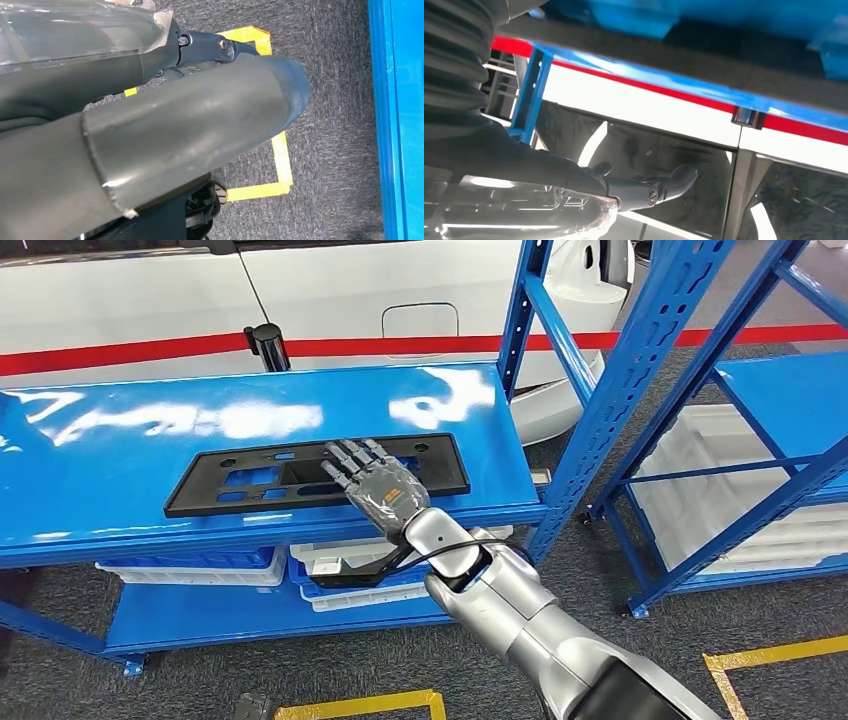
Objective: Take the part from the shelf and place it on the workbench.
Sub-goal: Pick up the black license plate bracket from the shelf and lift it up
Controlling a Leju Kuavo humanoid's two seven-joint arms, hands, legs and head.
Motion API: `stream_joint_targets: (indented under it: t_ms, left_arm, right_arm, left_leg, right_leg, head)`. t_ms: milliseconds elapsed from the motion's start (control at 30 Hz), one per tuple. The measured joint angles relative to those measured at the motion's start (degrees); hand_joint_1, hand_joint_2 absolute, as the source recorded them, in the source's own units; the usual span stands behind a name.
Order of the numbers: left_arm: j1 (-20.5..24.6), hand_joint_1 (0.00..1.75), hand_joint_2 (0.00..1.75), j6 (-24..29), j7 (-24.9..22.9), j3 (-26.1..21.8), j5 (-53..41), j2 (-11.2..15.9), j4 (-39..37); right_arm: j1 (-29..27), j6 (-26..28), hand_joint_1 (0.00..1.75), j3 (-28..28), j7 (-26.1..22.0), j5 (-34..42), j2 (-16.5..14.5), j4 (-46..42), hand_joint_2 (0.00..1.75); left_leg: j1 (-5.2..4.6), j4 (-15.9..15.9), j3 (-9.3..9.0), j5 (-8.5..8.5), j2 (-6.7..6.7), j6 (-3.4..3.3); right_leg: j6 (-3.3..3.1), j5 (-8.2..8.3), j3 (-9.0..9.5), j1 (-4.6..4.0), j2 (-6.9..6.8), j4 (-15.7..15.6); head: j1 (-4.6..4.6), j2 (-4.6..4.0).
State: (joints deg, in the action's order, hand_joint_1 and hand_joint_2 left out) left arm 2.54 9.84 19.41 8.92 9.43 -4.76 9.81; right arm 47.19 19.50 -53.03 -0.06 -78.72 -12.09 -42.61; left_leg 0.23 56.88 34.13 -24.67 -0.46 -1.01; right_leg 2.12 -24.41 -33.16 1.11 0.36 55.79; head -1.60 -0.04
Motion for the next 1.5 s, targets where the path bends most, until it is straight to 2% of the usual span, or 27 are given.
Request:
stream_joint_targets:
  t_ms: [467,567,700,767,800,833,900,933,967,1000,1033,1100,1133,1200,1300,1333,1367,1433,1467,1500]
  left_arm:
    - [0.37,0.0,0.0,-0.26,0.02,0.02,-0.51,0.18,0.0]
    - [0.38,0.0,0.0,-0.23,0.09,0.01,-0.46,0.29,0.0]
    - [0.38,0.0,0.0,-0.01,0.19,-0.01,-0.39,0.43,0.0]
    - [0.36,0.0,0.0,0.17,0.25,-0.03,-0.31,0.46,0.0]
    - [0.37,0.0,0.0,0.23,0.27,-0.04,-0.25,0.48,0.0]
    - [0.38,0.0,0.0,0.27,0.32,-0.06,-0.19,0.48,0.0]
    - [0.4,0.0,0.0,0.16,0.44,-0.08,-0.1,0.5,0.0]
    - [0.38,0.0,0.0,0.08,0.52,-0.09,-0.08,0.5,0.0]
    - [0.36,0.0,0.0,0.0,0.6,-0.09,-0.07,0.5,0.0]
    - [0.35,0.0,0.0,-0.02,0.67,-0.09,-0.07,0.5,0.0]
    - [0.35,0.0,0.0,-0.01,0.73,-0.09,-0.08,0.5,0.0]
    - [0.36,0.0,0.0,0.1,0.84,-0.1,-0.1,0.49,0.0]
    - [0.37,0.0,0.0,0.17,0.87,-0.1,-0.11,0.48,0.0]
    - [0.36,0.0,0.0,0.27,0.9,-0.11,-0.1,0.47,-0.01]
    - [0.42,0.0,0.0,0.39,1.0,-0.11,-0.09,0.55,0.0]
    - [0.44,0.0,0.0,0.42,1.35,-0.11,-0.08,0.6,0.0]
    - [0.42,0.0,0.0,0.43,1.97,-0.11,-0.05,0.65,0.0]
    - [0.36,0.0,0.0,0.96,4.03,-0.2,0.07,0.66,0.0]
    - [0.32,0.0,0.0,1.62,5.16,-0.32,0.13,0.66,0.0]
    - [0.31,0.0,0.0,2.5,6.34,-0.45,0.16,0.66,0.0]
  right_arm:
    - [0.83,0.03,0.0,-0.04,1.2,-0.92,-0.55,2.26,1.75]
    - [0.93,0.02,0.0,-0.04,1.08,-0.97,-0.56,2.65,1.75]
    - [1.18,0.02,0.0,-0.04,1.02,-1.03,-0.68,2.97,1.75]
    - [1.34,0.04,0.0,-0.03,0.97,-1.08,-0.8,3.03,1.75]
    - [1.49,0.05,0.0,-0.02,0.93,-1.1,-0.86,3.08,1.75]
    - [1.62,0.05,0.0,-0.02,0.91,-1.11,-0.89,3.13,1.75]
    - [1.68,0.06,0.0,-0.02,0.88,-1.12,-0.81,3.32,1.75]
    - [1.6,0.06,0.0,-0.02,0.89,-1.14,-0.7,3.47,1.75]
    - [1.53,0.06,0.0,-0.02,0.89,-1.18,-0.61,3.63,1.75]
    - [1.5,0.06,0.0,-0.02,0.89,-1.22,-0.55,3.76,1.75]
    - [1.49,0.06,0.0,-0.02,0.89,-1.26,-0.51,3.86,1.75]
    - [1.54,0.06,0.0,-0.02,0.89,-1.27,-0.5,3.9,1.75]
    - [1.57,0.06,0.0,-0.02,0.9,-1.29,-0.5,3.9,1.75]
    - [1.63,0.06,0.0,-0.01,0.93,-1.35,-0.48,3.9,1.75]
    - [1.68,0.1,0.03,0.07,1.0,-1.43,-0.58,3.86,1.75]
    - [1.69,0.11,0.38,0.09,1.02,-1.43,-0.63,3.84,1.75]
    - [1.64,0.13,0.74,0.11,1.04,-1.43,-0.65,3.84,1.75]
    - [1.32,0.12,1.46,0.2,0.85,-1.32,-0.56,3.84,1.75]
    - [1.05,0.11,1.49,0.28,0.61,-1.19,-0.49,3.84,1.75]
    - [0.83,0.11,1.54,0.36,0.32,-1.04,-0.41,3.84,1.75]
  left_leg:
    - [-0.3,0.09,0.04,-0.15,-0.02,-0.23]
    - [-0.56,0.16,0.04,-0.29,-0.02,-0.51]
    - [-0.9,0.21,0.03,-0.49,-0.04,-1.12]
    - [-0.66,-0.16,-0.31,-0.38,0.03,-1.58]
    - [-0.52,-0.35,-0.53,-0.34,0.09,-1.85]
    - [-0.38,-0.52,-0.76,-0.32,0.16,-2.13]
    - [-0.49,-0.51,-0.91,-0.51,0.21,-2.5]
    - [-0.61,-0.5,-0.98,-0.65,0.13,-2.58]
    - [-0.77,-0.49,-1.09,-0.82,0.03,-2.63]
    - [-0.92,-0.48,-1.3,-1.02,-0.09,-2.62]
    - [-1.07,-0.48,-1.63,-1.28,-0.22,-2.54]
    - [-1.32,-0.43,-2.38,-1.95,-0.36,-2.18]
    - [-1.39,-0.39,-2.66,-2.29,-0.39,-1.92]
    - [-1.32,-0.35,-2.91,-2.83,-0.38,-1.34]
    - [-0.95,0.93,-2.57,-4.05,-0.2,-0.13]
    - [-0.73,3.19,-1.49,-5.2,-0.1,0.43]
    - [-0.41,6.51,0.32,-6.63,0.0,0.98]
    - [0.29,14.18,5.04,-9.1,0.11,1.86]
    - [0.6,16.21,6.74,-9.06,0.18,2.18]
    - [0.92,16.12,7.43,-7.83,0.25,2.46]
  right_leg:
    - [0.16,-0.04,0.03,0.23,0.0,-0.06]
    - [0.45,-0.06,0.05,0.5,-0.01,-0.08]
    - [1.16,-0.08,0.2,0.86,0.0,-0.34]
    - [1.42,-0.53,-0.15,0.9,-0.06,0.23]
    - [1.32,-1.32,-0.94,0.86,-0.1,1.87]
    - [1.05,-2.53,-2.4,0.82,-0.15,4.77]
    - [0.29,-5.29,-6.6,0.62,-0.19,12.78]
    - [0.12,-5.99,-8.58,0.45,-0.19,15.94]
    - [0.1,-5.91,-9.68,0.23,-0.19,17.26]
    - [0.19,-4.94,-9.54,-0.02,-0.18,16.18]
    - [0.28,-3.34,-8.41,-0.3,-0.19,13.25]
    - [-0.12,-0.12,-4.45,-0.85,-0.19,5.08]
    - [-0.55,0.73,-3.03,-1.02,-0.19,2.43]
    - [-1.46,0.87,-2.02,-1.33,-0.16,1.01]
    - [-2.4,0.72,-1.25,-0.89,-0.07,0.49]
    - [-2.7,0.64,-0.83,-0.62,-0.07,0.3]
    - [-2.98,0.49,-0.48,-0.48,-0.08,0.25]
    - [-3.36,0.06,-0.1,-0.42,-0.07,0.28]
    - [-3.38,-0.17,0.09,-0.39,-0.04,0.29]
    - [-3.27,-0.44,0.35,-0.32,0.01,0.32]
  head:
    - [0.01,0.0]
    - [0.0,0.0]
    - [-0.02,0.0]
    - [0.01,0.0]
    - [0.09,0.0]
    - [0.17,0.0]
    - [0.33,0.0]
    - [0.33,0.0]
    - [0.34,0.0]
    - [0.34,0.0]
    - [0.32,0.0]
    - [0.31,0.0]
    - [0.28,0.0]
    - [0.26,0.0]
    - [0.17,0.0]
    - [0.08,0.0]
    - [0.01,0.0]
    - [-0.04,0.0]
    - [-0.05,0.0]
    - [-0.07,0.0]
